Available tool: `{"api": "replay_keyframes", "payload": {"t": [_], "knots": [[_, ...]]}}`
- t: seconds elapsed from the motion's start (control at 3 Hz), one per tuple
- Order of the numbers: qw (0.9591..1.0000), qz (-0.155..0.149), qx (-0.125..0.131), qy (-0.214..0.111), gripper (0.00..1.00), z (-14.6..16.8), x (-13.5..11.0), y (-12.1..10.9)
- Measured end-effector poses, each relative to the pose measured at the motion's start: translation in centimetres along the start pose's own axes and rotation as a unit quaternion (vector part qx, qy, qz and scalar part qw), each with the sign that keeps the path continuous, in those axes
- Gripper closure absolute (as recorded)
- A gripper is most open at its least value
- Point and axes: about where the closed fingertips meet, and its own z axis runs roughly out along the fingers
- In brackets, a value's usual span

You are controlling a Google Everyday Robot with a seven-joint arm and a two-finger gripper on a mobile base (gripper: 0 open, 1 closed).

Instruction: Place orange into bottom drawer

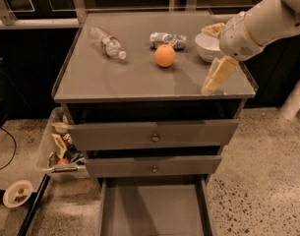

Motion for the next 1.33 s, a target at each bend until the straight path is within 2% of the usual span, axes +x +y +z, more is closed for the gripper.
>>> {"api": "replay_keyframes", "payload": {"t": [0.33,0.67,1.0,1.33], "knots": [[0.9988,0.022,0.012,-0.042,0.0,2.0,0.5,-1.8],[0.993,0.061,0.009,-0.101,0.0,4.5,1.0,-4.0],[0.9844,0.098,-0.014,-0.145,0.0,7.0,0.9,-5.4],[0.9804,0.116,-0.029,-0.157,0.0,9.2,0.9,-6.3]]}}
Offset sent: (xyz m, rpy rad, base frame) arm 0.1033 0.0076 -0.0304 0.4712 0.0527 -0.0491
